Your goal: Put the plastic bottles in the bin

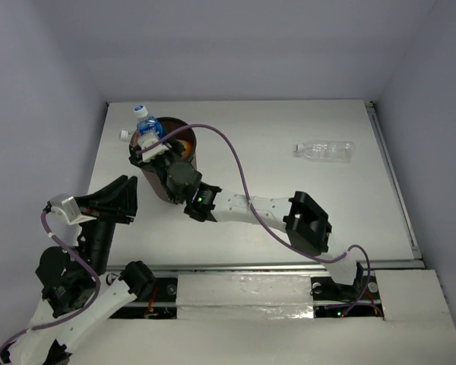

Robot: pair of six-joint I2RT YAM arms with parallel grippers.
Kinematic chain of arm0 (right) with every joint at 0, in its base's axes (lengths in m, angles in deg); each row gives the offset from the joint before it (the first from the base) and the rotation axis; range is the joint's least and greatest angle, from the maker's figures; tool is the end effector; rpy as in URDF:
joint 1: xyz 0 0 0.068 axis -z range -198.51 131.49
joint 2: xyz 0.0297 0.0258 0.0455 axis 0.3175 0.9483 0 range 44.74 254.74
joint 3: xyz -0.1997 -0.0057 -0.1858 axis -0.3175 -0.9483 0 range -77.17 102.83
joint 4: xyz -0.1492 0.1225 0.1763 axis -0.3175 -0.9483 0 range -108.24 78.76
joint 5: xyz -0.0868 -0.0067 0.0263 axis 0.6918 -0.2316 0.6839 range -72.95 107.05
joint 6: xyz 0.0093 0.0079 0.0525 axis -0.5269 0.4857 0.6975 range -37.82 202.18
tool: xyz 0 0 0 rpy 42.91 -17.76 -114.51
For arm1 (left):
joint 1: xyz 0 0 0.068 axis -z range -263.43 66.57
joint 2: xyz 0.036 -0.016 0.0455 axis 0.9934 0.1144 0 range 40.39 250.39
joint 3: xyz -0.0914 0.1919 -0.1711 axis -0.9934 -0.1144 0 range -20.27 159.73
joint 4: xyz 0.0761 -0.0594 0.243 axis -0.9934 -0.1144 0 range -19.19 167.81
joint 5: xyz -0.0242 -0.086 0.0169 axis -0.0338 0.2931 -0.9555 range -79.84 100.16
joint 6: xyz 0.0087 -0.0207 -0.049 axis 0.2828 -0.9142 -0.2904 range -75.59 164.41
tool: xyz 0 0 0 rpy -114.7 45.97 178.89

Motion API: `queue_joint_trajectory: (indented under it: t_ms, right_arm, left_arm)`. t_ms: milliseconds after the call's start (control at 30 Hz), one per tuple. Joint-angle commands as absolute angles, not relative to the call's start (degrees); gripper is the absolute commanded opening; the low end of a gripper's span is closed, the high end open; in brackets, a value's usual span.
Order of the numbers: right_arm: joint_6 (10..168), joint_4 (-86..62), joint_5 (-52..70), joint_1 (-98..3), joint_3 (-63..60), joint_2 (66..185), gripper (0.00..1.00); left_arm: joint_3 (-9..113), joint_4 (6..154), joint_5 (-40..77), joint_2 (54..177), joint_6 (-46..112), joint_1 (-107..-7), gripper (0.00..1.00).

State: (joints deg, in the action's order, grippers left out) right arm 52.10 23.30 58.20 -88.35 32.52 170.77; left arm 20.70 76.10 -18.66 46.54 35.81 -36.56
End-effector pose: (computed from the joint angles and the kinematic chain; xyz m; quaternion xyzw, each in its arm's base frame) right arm 0.2022 0.4829 0.3470 -0.2372 0.5711 0.0641 0.7833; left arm 0.0210 0.0027 0.3885 -0.0554 0.5076 -0.2914 0.8089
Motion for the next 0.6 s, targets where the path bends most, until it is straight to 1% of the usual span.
queue_joint_trajectory:
  t_ms: [0, 233, 567]
  right_arm:
    - [52.38, 26.19, 60.47, -88.73, 28.93, 171.30, 0.74]
    - [58.89, 28.48, 56.52, -88.73, 22.33, 164.10, 0.82]
    - [65.65, 27.78, 55.02, -88.73, 18.11, 159.79, 0.83]
  left_arm:
    - [22.53, 79.04, -19.99, 46.80, 37.29, -36.23, 0.31]
    - [23.85, 79.92, -21.83, 46.63, 39.13, -36.23, 0.31]
    - [23.85, 79.05, -21.66, 46.54, 38.61, -36.23, 0.31]
